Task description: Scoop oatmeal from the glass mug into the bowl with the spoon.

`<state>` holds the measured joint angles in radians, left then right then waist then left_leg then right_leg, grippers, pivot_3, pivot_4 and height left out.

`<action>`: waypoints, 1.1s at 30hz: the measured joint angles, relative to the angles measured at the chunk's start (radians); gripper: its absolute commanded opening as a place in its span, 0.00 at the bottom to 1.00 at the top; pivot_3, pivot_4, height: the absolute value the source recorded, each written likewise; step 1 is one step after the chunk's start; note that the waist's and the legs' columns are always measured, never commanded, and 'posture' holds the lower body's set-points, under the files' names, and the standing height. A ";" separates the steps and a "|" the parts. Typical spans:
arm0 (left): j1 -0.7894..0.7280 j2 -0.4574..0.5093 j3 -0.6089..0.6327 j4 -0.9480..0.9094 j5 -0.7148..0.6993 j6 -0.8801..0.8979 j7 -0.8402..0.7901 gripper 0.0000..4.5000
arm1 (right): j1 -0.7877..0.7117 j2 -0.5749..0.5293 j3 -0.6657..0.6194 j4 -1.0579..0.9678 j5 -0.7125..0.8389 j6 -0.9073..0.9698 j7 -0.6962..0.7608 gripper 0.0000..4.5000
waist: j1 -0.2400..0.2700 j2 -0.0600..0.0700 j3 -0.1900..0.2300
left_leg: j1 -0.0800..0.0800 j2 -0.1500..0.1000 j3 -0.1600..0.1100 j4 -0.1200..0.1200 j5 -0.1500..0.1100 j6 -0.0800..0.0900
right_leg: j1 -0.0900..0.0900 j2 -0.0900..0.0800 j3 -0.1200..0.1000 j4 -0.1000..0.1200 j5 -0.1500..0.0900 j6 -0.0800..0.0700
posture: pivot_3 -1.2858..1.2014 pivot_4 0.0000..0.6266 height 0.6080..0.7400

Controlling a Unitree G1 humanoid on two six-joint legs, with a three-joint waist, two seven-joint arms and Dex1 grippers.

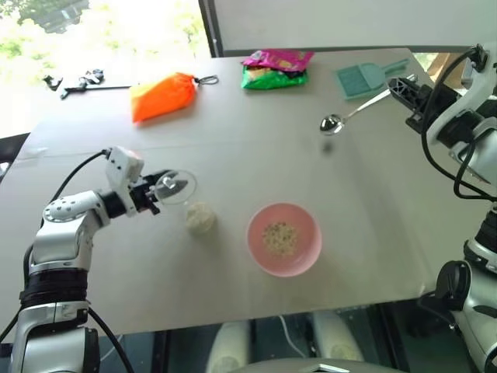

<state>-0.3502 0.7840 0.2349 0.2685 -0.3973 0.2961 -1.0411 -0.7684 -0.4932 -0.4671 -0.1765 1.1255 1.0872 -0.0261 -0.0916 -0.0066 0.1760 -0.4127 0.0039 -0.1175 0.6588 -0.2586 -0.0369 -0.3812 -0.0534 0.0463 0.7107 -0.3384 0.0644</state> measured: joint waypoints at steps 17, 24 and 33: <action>0.030 0.006 0.034 -0.031 -0.020 0.001 0.023 0.01 | 0.000 -0.001 0.040 0.001 -0.010 -0.010 0.022 0.00 | -0.002 0.000 0.000 | 0.000 0.000 0.000 0.000 0.000 0.000 | 0.000 0.000 0.000 0.000 0.000 0.000 | 0.52 0.24 1.00; 0.017 -0.032 0.054 -0.097 -0.037 0.038 0.129 0.01 | -0.007 0.000 0.079 -0.006 -0.016 -0.017 0.037 0.00 | -0.001 0.000 0.000 | 0.000 0.000 0.000 0.000 0.000 0.000 | 0.000 0.000 0.000 0.000 0.000 0.000 | 0.52 0.24 1.00; -0.203 -0.083 -0.016 -0.084 0.175 -0.227 0.346 0.01 | -0.130 0.079 0.147 -0.067 0.062 -0.022 0.035 0.00 | -0.002 0.000 0.000 | -0.001 0.000 -0.001 0.002 0.002 -0.004 | 0.000 0.000 -0.001 0.000 0.000 0.000 | 0.52 0.24 1.00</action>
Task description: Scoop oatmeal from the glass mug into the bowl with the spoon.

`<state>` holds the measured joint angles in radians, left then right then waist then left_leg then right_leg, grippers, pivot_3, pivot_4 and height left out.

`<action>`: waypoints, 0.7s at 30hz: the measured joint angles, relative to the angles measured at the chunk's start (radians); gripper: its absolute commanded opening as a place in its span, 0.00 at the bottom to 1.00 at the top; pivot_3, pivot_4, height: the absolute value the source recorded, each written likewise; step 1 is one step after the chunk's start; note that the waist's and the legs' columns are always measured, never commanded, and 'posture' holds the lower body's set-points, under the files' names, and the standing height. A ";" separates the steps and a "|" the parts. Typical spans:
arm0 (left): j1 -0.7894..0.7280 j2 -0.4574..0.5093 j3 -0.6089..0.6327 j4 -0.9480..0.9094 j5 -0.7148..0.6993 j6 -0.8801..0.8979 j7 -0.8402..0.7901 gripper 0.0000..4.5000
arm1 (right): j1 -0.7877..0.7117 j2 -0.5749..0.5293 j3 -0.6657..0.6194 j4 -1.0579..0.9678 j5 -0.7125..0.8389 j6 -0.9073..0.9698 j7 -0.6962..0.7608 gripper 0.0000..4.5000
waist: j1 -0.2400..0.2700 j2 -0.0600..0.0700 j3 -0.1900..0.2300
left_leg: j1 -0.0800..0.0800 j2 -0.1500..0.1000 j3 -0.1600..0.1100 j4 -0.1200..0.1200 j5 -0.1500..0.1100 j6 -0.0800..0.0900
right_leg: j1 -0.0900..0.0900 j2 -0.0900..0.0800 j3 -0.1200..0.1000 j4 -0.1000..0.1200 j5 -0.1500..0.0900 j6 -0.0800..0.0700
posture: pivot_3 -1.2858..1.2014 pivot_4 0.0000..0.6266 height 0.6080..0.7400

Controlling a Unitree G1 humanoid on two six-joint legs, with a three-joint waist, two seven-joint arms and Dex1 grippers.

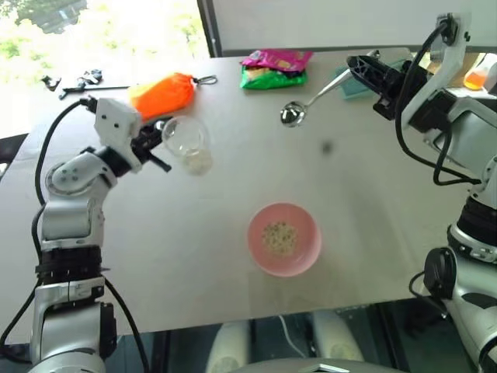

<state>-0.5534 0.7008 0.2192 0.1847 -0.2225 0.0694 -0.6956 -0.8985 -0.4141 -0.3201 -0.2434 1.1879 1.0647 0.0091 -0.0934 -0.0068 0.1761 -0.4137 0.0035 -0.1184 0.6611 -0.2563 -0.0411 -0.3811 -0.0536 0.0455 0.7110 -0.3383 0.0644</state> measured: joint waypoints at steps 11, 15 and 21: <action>-0.093 -0.090 -0.139 0.101 0.169 -0.152 0.109 0.01 | -0.091 0.104 0.106 -0.062 0.095 -0.030 -0.018 0.00 | -0.002 0.000 0.000 | 0.000 0.000 -0.001 0.001 0.000 0.000 | 0.000 0.000 -0.001 0.000 0.000 0.000 | 0.52 0.24 1.00; -0.120 -0.120 -0.141 0.101 0.159 -0.133 0.112 0.01 | -0.091 0.089 0.146 -0.063 0.074 -0.032 0.010 0.00 | -0.002 0.000 0.000 | -0.001 0.000 -0.002 0.001 0.000 0.000 | 0.000 0.000 -0.001 0.000 0.000 0.000 | 0.52 0.24 1.00; -0.120 -0.159 -0.141 0.039 0.116 -0.064 0.111 0.01 | -0.076 0.040 0.233 -0.064 -0.071 -0.067 0.084 0.00 | -0.003 0.000 0.000 | -0.001 -0.001 -0.002 0.002 0.000 0.000 | 0.000 0.000 -0.001 0.000 0.000 0.000 | 0.52 0.24 1.00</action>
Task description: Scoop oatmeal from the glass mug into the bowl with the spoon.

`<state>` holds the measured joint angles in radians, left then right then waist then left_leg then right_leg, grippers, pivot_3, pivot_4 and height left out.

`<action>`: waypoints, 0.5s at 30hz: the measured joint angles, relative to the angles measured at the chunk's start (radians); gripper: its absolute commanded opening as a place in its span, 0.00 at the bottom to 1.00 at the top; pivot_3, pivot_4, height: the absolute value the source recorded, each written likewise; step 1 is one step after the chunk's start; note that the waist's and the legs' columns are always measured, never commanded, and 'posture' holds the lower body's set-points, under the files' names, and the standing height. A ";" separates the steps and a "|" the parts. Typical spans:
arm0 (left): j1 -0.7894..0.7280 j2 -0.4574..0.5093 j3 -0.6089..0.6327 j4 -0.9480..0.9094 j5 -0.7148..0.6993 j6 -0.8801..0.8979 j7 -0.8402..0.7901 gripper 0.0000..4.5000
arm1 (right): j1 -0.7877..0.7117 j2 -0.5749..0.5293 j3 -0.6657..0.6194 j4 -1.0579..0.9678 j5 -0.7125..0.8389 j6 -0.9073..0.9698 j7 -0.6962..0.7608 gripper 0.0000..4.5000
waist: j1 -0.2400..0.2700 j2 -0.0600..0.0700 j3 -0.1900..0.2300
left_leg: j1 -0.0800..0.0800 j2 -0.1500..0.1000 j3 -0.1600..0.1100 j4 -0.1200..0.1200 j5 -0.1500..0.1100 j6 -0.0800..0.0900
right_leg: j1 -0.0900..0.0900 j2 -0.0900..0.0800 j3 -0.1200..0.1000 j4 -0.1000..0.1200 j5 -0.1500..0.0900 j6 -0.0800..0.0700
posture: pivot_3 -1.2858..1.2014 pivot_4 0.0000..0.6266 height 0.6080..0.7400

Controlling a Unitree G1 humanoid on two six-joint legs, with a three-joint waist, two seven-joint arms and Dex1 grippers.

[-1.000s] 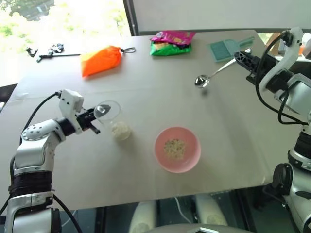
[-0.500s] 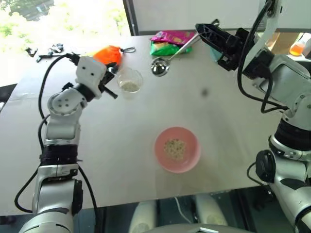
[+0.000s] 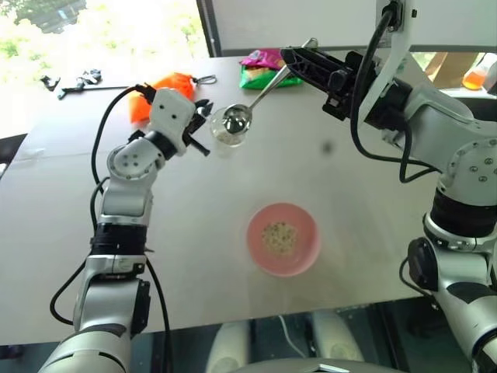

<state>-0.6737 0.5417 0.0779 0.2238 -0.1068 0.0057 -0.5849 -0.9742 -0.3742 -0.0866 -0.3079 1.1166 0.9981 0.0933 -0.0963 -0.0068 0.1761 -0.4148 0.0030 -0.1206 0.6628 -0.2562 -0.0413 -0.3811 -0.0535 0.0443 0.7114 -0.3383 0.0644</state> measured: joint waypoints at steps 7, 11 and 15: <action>0.026 -0.043 -0.003 -0.132 -0.026 0.094 0.018 0.01 | 0.009 -0.055 0.227 -0.015 -0.299 -0.121 0.135 0.00 | 0.000 0.000 0.000 | 0.000 0.000 0.000 0.001 0.000 0.000 | 0.000 0.000 0.000 0.000 0.000 0.000 | 0.52 0.24 1.00; 0.048 -0.063 -0.009 -0.173 -0.027 0.134 0.033 0.01 | 0.017 -0.071 0.346 -0.008 -0.481 -0.219 0.216 0.00 | 0.000 0.000 0.000 | 0.000 0.000 0.000 0.002 0.000 0.000 | 0.000 0.000 0.000 0.001 0.000 0.000 | 0.52 0.24 1.00; 0.064 -0.071 -0.011 -0.181 -0.023 0.160 0.048 0.01 | 0.030 -0.071 0.403 -0.005 -0.587 -0.278 0.280 0.00 | 0.001 0.000 0.000 | 0.000 0.000 -0.001 0.002 0.000 0.000 | 0.000 0.000 -0.001 0.000 0.000 0.000 | 0.52 0.24 1.00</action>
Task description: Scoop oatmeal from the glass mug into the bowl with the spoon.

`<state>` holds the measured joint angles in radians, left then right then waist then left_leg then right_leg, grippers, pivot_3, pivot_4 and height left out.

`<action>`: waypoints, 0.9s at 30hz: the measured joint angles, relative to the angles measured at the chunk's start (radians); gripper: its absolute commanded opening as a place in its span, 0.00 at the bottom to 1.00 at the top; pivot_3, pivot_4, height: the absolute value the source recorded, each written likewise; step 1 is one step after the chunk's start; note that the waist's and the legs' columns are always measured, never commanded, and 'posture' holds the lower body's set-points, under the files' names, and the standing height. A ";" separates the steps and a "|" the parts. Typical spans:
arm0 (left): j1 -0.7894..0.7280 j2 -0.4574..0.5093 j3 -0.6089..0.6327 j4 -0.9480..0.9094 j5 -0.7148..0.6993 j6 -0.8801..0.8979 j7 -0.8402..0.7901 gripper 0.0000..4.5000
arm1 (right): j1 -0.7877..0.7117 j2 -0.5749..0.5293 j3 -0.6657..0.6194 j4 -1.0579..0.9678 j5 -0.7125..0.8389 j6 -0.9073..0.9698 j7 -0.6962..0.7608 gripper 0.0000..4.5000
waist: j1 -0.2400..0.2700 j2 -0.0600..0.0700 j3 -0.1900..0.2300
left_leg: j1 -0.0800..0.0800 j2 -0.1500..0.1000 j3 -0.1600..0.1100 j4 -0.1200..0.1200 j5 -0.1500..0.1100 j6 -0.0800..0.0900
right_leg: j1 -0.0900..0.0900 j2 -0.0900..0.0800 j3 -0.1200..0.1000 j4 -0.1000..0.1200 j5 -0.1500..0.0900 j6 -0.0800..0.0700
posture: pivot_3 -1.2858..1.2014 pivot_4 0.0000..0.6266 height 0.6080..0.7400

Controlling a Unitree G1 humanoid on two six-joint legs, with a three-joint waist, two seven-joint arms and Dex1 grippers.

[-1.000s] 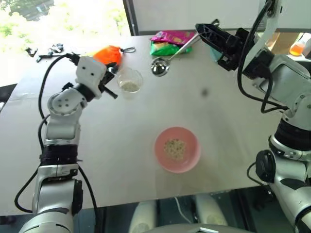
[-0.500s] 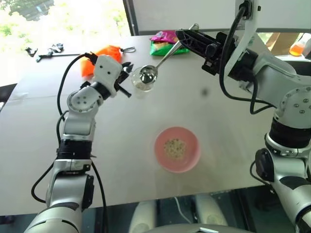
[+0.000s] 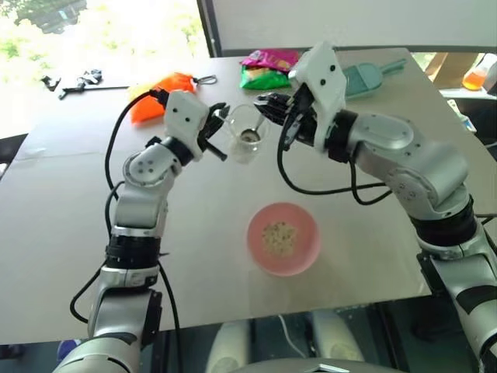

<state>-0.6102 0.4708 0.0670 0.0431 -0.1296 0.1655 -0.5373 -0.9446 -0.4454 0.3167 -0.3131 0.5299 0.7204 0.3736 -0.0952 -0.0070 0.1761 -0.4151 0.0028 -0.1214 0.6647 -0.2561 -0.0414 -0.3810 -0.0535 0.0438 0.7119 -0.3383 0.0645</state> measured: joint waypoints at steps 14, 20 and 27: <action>0.009 -0.012 -0.029 -0.012 0.010 -0.002 -0.001 0.01 | 0.004 0.160 -0.259 0.066 0.178 0.305 -0.017 0.00 | 0.002 0.000 0.000 | 0.000 0.000 0.000 0.000 0.000 0.000 | 0.000 0.000 0.000 0.001 0.000 0.000 | 0.52 0.24 1.00; 0.008 -0.012 -0.037 0.009 0.029 -0.013 0.002 0.01 | -0.062 0.187 -0.379 0.098 0.241 0.402 -0.079 0.00 | 0.001 0.000 0.000 | 0.000 0.000 0.000 0.000 0.000 0.000 | 0.000 0.000 0.000 0.001 0.000 0.000 | 0.52 0.24 1.00; 0.008 -0.024 -0.039 0.009 0.030 -0.014 0.001 0.01 | -0.065 0.181 -0.385 0.097 0.251 0.427 -0.085 0.00 | 0.001 0.000 0.000 | 0.000 0.000 0.000 0.000 0.000 0.000 | 0.000 0.000 0.000 0.001 0.000 0.000 | 0.52 0.24 1.00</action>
<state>-0.6017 0.4465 0.0285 0.0520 -0.0999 0.1516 -0.5363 -1.0097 -0.2646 -0.0685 -0.2164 0.7807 1.1473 0.2882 -0.0943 -0.0070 0.1761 -0.4151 0.0026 -0.1217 0.6650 -0.2561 -0.0414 -0.3809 -0.0536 0.0437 0.7127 -0.3383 0.0644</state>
